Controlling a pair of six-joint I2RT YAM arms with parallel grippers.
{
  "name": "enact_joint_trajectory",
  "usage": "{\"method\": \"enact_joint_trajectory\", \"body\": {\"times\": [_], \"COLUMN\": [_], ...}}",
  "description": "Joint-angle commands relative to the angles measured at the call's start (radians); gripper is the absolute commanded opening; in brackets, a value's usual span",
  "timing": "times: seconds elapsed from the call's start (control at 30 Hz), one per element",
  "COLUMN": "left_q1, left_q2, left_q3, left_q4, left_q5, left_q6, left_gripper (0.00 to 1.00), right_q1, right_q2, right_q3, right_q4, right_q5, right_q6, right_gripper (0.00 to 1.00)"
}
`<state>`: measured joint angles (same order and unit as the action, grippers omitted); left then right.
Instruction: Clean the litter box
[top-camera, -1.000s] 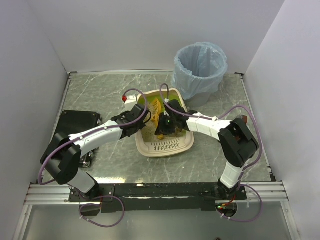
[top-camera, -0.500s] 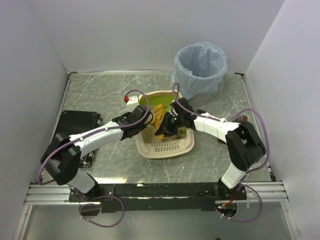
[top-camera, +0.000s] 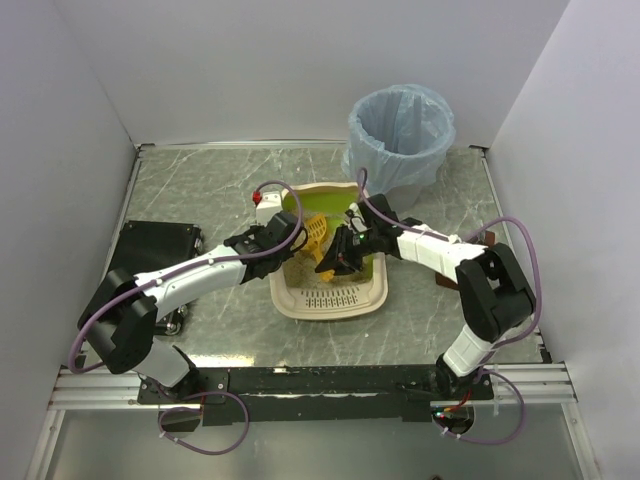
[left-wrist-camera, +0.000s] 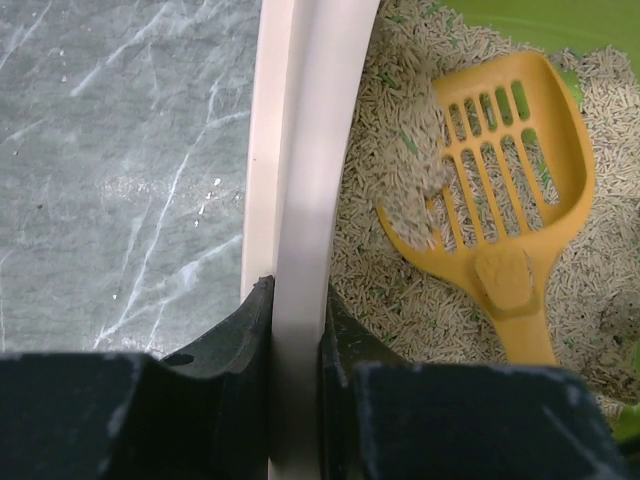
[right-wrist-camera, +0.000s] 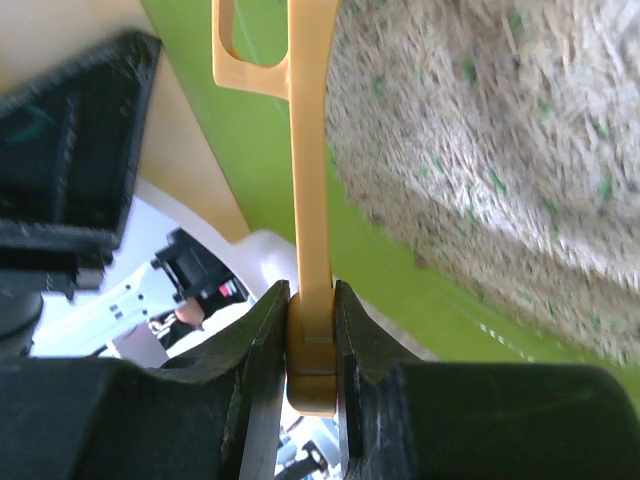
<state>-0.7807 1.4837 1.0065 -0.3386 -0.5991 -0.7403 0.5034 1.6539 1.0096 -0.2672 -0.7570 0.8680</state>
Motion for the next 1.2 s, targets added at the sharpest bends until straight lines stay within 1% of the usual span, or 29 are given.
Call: {"method": "enact_joint_trajectory", "body": {"times": [0.0,0.1,0.17,0.3,0.4,0.57,0.63,0.73,1.0,1.17], "left_q1": [-0.009,-0.009,-0.009,-0.011,-0.015,-0.029,-0.041,-0.063,-0.103,-0.120], "left_q2": [-0.077,-0.063,-0.063,-0.088,-0.108,-0.120,-0.132,-0.146,-0.158,-0.155], "left_q3": [0.133,0.121,0.112,0.086,0.078,0.089,0.076,0.075,0.101,0.127], "left_q4": [0.254,0.243,0.253,0.315,0.358,0.372,0.421,0.458,0.474,0.445], "left_q5": [-0.059,-0.048,-0.036,0.005,0.007,0.007,0.018,0.007,-0.039,-0.102], "left_q6": [-0.100,-0.129,-0.136,-0.091,-0.050,0.004,0.028,0.079,0.154,0.148], "left_gripper": [0.01,0.01,0.01,0.01,0.01,0.01,0.01,0.01,0.01,0.01], "right_q1": [0.001,-0.002,0.000,-0.005,-0.003,-0.005,-0.005,-0.005,-0.009,-0.023], "right_q2": [-0.126,-0.140,-0.135,-0.102,-0.066,-0.019,-0.008,0.006,0.006,-0.008], "right_q3": [-0.014,-0.037,-0.057,-0.043,-0.013,-0.002,-0.009,-0.037,-0.016,-0.075], "right_q4": [-0.076,-0.080,-0.049,-0.067,-0.084,-0.081,-0.028,0.074,0.137,0.210], "right_q5": [-0.042,-0.039,-0.080,-0.059,-0.053,-0.022,-0.028,-0.044,-0.002,-0.013], "right_q6": [-0.047,-0.052,-0.041,-0.064,-0.070,-0.055,-0.031,0.048,0.080,0.108], "right_gripper": [0.00,0.00,0.00,0.00,0.00,0.00,0.00,0.00,0.00,0.00]}}
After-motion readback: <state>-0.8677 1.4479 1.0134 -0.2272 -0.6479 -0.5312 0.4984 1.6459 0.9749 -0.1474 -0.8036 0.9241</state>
